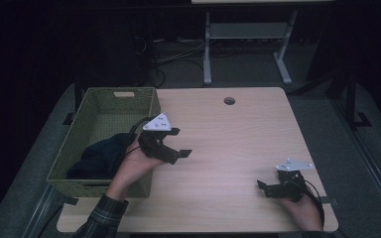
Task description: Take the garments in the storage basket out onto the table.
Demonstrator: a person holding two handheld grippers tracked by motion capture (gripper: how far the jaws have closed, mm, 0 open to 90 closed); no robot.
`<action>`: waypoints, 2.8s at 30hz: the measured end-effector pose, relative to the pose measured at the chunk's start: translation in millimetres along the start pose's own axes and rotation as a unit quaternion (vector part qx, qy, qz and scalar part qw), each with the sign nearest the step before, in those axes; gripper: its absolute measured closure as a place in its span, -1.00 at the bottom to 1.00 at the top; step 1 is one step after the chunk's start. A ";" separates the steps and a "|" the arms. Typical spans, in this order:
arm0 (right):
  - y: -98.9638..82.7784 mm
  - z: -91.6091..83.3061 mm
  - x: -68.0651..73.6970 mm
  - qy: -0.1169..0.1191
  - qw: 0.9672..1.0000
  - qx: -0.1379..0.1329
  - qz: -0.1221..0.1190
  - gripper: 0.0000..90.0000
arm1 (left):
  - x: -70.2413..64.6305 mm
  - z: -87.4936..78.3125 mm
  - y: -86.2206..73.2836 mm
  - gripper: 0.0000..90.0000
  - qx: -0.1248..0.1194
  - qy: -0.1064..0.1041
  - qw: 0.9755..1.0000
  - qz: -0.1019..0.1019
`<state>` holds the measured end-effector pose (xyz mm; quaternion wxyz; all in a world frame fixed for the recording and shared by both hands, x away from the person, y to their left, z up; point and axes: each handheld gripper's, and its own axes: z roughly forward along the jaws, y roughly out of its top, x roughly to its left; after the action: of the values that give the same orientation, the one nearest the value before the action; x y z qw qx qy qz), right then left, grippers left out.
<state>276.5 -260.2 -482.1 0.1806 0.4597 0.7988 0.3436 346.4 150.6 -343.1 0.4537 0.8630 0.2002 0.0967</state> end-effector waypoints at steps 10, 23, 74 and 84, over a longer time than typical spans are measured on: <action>0.0 0.0 0.0 0.000 1.000 0.000 0.000 -0.80 | 5.9 -9.8 -2.6 -0.68 0.009 0.007 1.000 -0.005; 0.0 0.0 -0.1 0.000 1.000 0.000 -0.001 -0.80 | 16.2 -33.7 -5.7 -0.68 0.011 0.022 1.000 -0.015; 0.0 0.1 -0.1 0.000 1.000 0.000 -0.001 -0.80 | 56.0 -129.9 -49.9 -0.68 0.042 0.101 0.992 -0.065; 0.0 0.2 0.0 0.000 1.000 0.000 0.000 -0.80 | 61.3 -150.5 -65.3 -0.68 0.046 0.117 0.988 -0.085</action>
<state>276.6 -260.2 -482.2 0.1802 0.4597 0.7988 0.3436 332.3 322.4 -312.0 0.3935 0.8457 0.3284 0.1488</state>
